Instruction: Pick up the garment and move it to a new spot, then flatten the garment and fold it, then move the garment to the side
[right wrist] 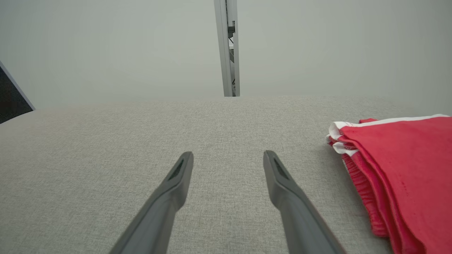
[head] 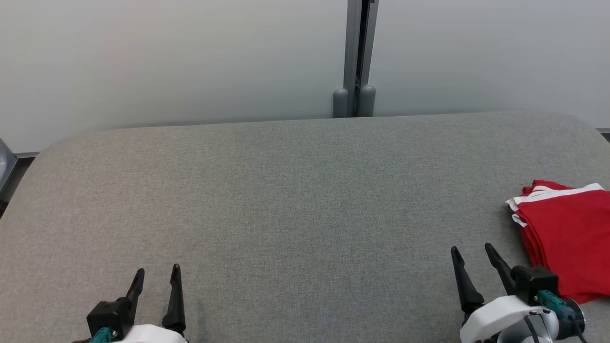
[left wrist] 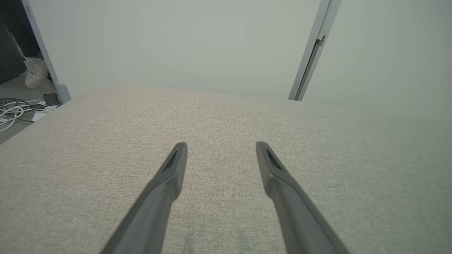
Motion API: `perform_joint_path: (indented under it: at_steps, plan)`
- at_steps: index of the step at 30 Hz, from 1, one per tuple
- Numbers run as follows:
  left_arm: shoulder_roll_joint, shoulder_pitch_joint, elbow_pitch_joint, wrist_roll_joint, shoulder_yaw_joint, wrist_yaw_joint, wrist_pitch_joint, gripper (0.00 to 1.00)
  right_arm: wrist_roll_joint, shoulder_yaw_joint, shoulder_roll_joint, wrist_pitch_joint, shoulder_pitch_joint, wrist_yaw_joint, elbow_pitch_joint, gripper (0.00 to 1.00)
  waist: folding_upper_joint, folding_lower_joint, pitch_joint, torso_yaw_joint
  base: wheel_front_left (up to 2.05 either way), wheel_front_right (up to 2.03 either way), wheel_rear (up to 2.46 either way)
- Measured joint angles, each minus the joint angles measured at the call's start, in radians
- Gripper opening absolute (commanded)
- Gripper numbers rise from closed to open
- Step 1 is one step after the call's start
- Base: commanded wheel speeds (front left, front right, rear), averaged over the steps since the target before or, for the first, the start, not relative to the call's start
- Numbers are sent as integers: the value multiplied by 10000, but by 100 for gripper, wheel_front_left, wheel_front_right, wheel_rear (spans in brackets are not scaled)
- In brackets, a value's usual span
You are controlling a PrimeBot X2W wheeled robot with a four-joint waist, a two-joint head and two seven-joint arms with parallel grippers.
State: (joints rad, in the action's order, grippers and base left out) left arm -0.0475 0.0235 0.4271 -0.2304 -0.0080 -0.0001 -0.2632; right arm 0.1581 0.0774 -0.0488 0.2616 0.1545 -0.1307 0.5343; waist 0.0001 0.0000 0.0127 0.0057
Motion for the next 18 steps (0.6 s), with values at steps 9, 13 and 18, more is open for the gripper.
perform_joint_path:
  at_steps: [9, 13, 18]
  plan:
    - [19, -12, 173, -259, -31, -134, 4, 0, -192, -38, 40, -12, -52, -2, 102, 0, 0, 1, -23, -33, 0, 0, 0]
    - [107, -179, 489, -359, -31, -134, 130, 0, -67, -54, 146, -125, -373, -2, 382, 0, 0, 0, -25, -34, 0, 0, 0]
    - [111, -181, 441, -1260, 90, -180, 433, 0, 894, -224, 142, -414, -384, -2, 272, 0, 0, 1, -30, -35, 0, 0, 0]
